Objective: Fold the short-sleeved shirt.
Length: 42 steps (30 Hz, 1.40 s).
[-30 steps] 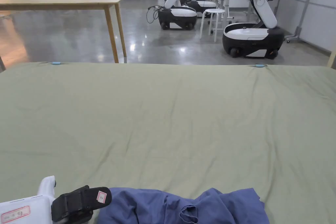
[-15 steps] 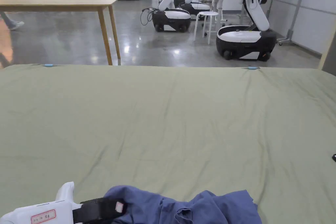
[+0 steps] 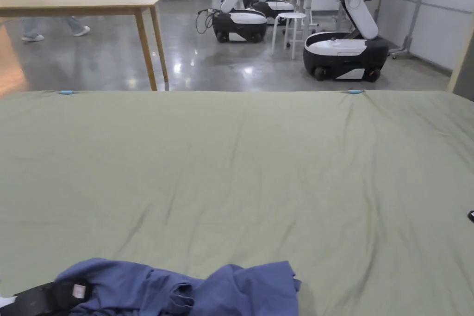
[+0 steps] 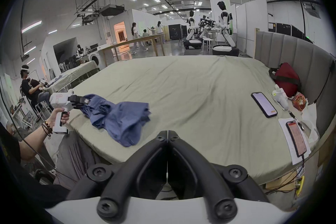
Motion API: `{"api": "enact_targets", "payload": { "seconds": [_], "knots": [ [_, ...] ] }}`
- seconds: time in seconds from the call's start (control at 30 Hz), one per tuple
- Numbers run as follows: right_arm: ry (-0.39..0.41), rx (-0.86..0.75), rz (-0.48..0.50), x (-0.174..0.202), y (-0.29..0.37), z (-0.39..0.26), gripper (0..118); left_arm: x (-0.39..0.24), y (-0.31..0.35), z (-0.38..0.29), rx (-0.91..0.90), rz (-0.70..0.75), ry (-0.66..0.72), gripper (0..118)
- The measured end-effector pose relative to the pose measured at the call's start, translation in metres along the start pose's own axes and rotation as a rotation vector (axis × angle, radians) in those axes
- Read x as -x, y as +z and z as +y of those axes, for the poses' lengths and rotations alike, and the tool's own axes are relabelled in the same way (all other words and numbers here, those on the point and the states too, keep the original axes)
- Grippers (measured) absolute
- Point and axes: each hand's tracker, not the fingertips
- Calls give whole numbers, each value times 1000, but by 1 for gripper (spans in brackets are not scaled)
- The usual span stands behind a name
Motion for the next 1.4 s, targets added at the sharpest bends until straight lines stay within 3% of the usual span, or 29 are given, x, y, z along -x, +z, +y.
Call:
{"api": "enact_targets", "payload": {
  "seconds": [0.07,0.2,0.43,0.57,0.67,0.77,0.87,1.03,1.1,1.17,1.3,1.4],
  "knots": [
    [-2,1,10,1,-4,-1,0,-2,11,2,6,67,-23,16],
    [3,6,32,5,-12,-1,0,-32,12,-2,21,67,-70,16],
    [12,10,32,6,-12,-1,0,-135,-8,-11,32,-73,-219,16],
    [3,0,28,3,-7,-3,0,-186,-45,-28,122,-146,-278,16],
    [-7,-4,21,1,-3,-6,0,-216,-89,-54,210,-95,-342,16],
    [-16,-6,11,-3,1,-10,0,-226,-135,-84,273,-17,-368,16],
    [-35,-10,-3,-10,7,-14,0,-214,-175,-112,374,12,-302,16],
    [-37,-3,-41,-20,15,-20,0,-224,-177,-133,384,21,-379,18],
    [-38,0,-47,-22,16,-20,0,-227,-175,-130,388,3,-367,48],
    [-44,-3,-44,-23,17,-22,0,-230,-174,-128,428,-113,-285,78],
    [-52,-5,-41,-23,17,-21,0,-247,-161,-122,430,-79,-327,79],
    [-43,-9,-36,-21,17,-18,0,-255,-125,-106,293,-190,-331,79]
  ]
}}
